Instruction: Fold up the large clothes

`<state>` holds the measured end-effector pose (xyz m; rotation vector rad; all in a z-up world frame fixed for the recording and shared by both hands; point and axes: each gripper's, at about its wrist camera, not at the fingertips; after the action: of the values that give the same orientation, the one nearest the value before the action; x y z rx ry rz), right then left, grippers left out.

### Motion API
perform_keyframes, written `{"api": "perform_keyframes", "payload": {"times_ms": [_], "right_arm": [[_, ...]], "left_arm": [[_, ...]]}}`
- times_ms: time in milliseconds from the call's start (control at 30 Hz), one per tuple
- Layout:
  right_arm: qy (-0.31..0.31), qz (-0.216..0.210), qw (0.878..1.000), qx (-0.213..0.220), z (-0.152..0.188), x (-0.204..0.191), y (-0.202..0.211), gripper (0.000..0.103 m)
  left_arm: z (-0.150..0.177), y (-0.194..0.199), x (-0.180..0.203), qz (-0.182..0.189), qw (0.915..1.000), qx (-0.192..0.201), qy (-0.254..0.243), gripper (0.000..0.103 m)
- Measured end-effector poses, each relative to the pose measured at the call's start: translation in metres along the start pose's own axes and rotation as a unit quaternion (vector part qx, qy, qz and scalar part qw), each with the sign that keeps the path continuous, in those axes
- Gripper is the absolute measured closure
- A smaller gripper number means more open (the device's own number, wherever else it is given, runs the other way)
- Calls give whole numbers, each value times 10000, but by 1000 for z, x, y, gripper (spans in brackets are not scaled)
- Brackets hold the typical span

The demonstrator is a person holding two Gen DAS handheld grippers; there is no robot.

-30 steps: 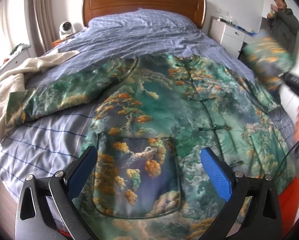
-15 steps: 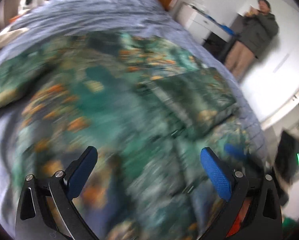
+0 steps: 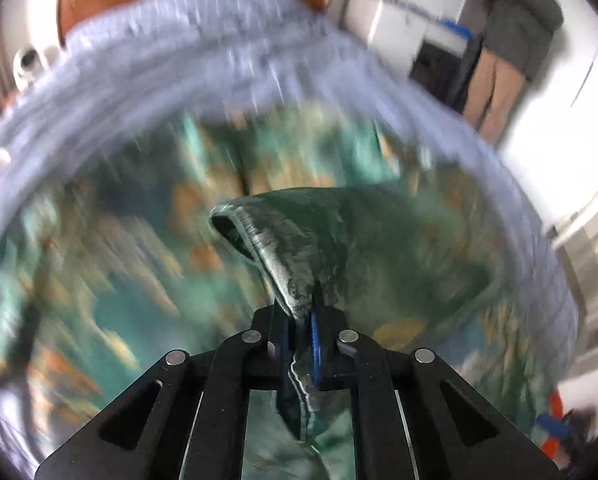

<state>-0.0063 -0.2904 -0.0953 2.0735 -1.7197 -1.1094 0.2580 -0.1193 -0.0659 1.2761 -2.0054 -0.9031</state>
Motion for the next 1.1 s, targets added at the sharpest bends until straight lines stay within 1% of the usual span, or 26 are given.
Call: {"api": "perform_keyframes", "payload": {"times_ms": [33,100,200,233,267,300,333,400,467,500,533,600,633,667,700,733,767,867,967,1100], "right_arm": [[61,103,9999,105,-15,7,0,35],[164,363,9987,332,-46,18,-2,35],[388,764,9943,633,-97,32,-18,35],[392,867,9934,642,-121,39,-35,42],[349,843,9942,576,-137,43,-49,49],[283,837,9951,447,-153,48,-67,60],[213,877,9954,322,-169,52,-86,64],[132,892,9958,166,-190,56,-117,64],[250,883,9958,22,-210,52,-160,64],[309,839,9960,-51,-214,53,-173,64],[374,765,9961,-213,-218,51,-199,64],[334,766,9955,-454,-216,57,-228,64],[261,942,9920,-799,-210,65,-258,67],[158,1078,9877,-1118,-204,74,-277,67],[28,1096,9841,-1396,-194,82,-293,67],[14,1074,9854,-1324,-189,86,-298,67],[55,1074,9871,-1186,-187,86,-298,67],[80,1025,9883,-1131,-185,84,-291,67],[233,961,9873,-1240,-177,79,-269,66],[499,854,9841,-1476,-149,76,-229,66]], "left_arm": [[-10,10,-12,-24,9999,149,66,97],[-15,15,-32,-130,9995,227,152,97],[-1,-2,-58,-338,9988,52,353,96],[7,-12,-65,-408,9983,-46,406,96],[15,-22,-71,-494,9977,-127,437,96],[24,-30,-75,-569,9971,-186,463,96],[33,-38,-80,-605,9966,-220,519,95],[46,-44,-85,-599,9960,-202,626,94],[57,-44,-89,-575,9954,-150,752,93],[60,-47,-90,-566,9950,-144,813,92],[61,-51,-92,-572,9946,-140,855,90],[63,-57,-96,-623,9946,-141,818,88],[65,-61,-95,-630,9949,-126,777,87],[65,-64,-94,-634,9950,-118,756,86],[65,-65,-93,-655,9952,-107,725,86],[65,-67,-91,-681,9953,-100,685,86],[65,-67,-91,-696,9953,-95,662,86],[67,-69,-90,-720,9957,-50,585,86],[68,-69,-91,-681,9957,7,626,86],[71,-67,-90,-719,9956,73,598,85]]}}
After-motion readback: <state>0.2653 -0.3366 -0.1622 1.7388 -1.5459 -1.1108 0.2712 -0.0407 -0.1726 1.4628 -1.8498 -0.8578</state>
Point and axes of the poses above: each gripper's, at about its wrist camera, not at the fingertips, and y roughly against the way its jaws point, x to its right, z to its underside, and after that the axes turned 4 degrees about -y, right-handed
